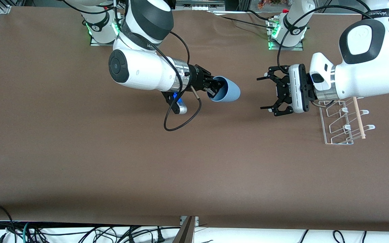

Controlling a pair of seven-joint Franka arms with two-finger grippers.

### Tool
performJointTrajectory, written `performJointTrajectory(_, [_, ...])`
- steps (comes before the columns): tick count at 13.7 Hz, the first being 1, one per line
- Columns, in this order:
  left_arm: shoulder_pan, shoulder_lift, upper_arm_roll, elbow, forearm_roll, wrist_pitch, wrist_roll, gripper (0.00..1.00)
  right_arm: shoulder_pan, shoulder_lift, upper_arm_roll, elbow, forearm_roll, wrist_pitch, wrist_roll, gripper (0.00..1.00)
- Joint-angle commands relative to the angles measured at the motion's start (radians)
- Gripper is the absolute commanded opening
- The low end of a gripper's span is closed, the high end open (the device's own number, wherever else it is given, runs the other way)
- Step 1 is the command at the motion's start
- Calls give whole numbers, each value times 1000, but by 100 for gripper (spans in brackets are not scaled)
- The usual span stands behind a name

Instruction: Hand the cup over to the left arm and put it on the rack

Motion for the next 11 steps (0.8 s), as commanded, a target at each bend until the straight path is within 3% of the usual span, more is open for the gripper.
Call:
performJointTrajectory(1, [-25, 13, -50, 1, -65, 68, 42, 100, 1, -8, 7, 16, -21, -9, 58, 0])
performJointTrajectory(7, [-39, 31, -112, -28, -89, 176, 42, 99, 7, -8, 16, 19, -16, 11, 61, 0])
performJointTrajectory(8, [-39, 36, -124, -27, -89, 183, 42, 92, 9, -9, 16, 19, -16, 11, 61, 0])
performJointTrajectory(9, [-39, 37, -129, -25, -86, 185, 48, 67, 10, -9, 16, 19, -16, 13, 61, 0])
performJointTrajectory(11, [-39, 37, -129, -22, -86, 185, 86, 2, 16, -9, 22, 19, -16, 25, 61, 0])
